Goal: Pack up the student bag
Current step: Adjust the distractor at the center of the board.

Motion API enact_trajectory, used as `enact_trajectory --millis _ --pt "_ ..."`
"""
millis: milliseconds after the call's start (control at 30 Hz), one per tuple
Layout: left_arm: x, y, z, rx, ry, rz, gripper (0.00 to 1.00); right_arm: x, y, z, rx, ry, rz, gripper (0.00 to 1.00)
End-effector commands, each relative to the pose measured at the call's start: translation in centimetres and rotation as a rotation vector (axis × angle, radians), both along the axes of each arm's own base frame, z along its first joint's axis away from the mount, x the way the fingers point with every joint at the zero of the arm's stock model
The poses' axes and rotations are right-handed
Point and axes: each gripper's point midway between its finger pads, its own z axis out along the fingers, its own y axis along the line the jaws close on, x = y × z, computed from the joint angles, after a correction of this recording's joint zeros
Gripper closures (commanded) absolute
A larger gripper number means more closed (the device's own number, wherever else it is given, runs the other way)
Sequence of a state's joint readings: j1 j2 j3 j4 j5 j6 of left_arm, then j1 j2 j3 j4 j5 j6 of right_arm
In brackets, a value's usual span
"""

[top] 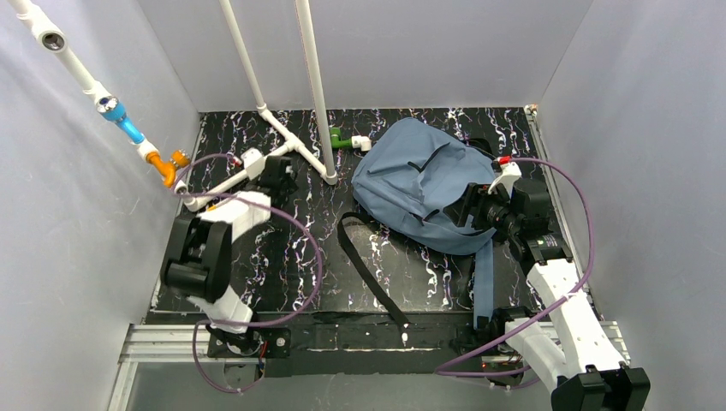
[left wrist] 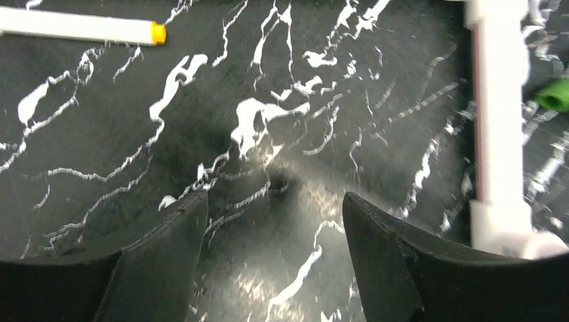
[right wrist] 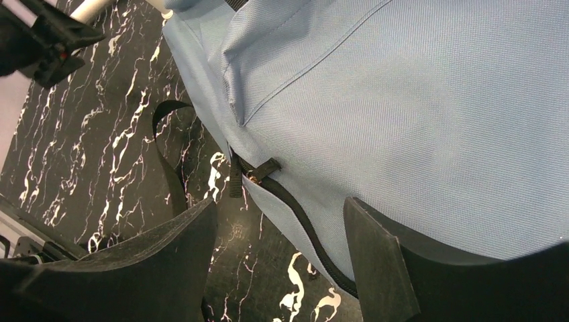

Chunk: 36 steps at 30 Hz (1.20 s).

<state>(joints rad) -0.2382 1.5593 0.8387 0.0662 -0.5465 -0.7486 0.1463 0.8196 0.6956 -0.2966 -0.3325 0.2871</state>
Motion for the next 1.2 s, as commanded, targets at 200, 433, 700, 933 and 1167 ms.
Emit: enact_trajectory --millis 200,433,700,933,1167 --pt "2.1 3.4 -0.3 0.356 0.466 -0.046 0.25 -0.2 0.0 2.6 -0.006 -0.081 0.016 0.23" --pt "4.2 7.0 1.3 0.584 0.602 -0.173 0.15 0.1 0.4 2.6 0.011 -0.078 0.028 0.23" --pt "5.5 11.2 1.5 0.699 0.629 -0.162 0.18 0.1 0.6 2.8 0.016 -0.076 0.037 0.23" --pt "6.5 12.2 0.0 0.724 0.653 -0.149 0.44 0.1 0.8 2.8 0.024 -0.067 0.049 0.23" --pt "5.6 13.7 -0.2 0.737 0.654 -0.119 0.47 0.2 0.7 2.4 0.021 -0.071 0.038 0.23"
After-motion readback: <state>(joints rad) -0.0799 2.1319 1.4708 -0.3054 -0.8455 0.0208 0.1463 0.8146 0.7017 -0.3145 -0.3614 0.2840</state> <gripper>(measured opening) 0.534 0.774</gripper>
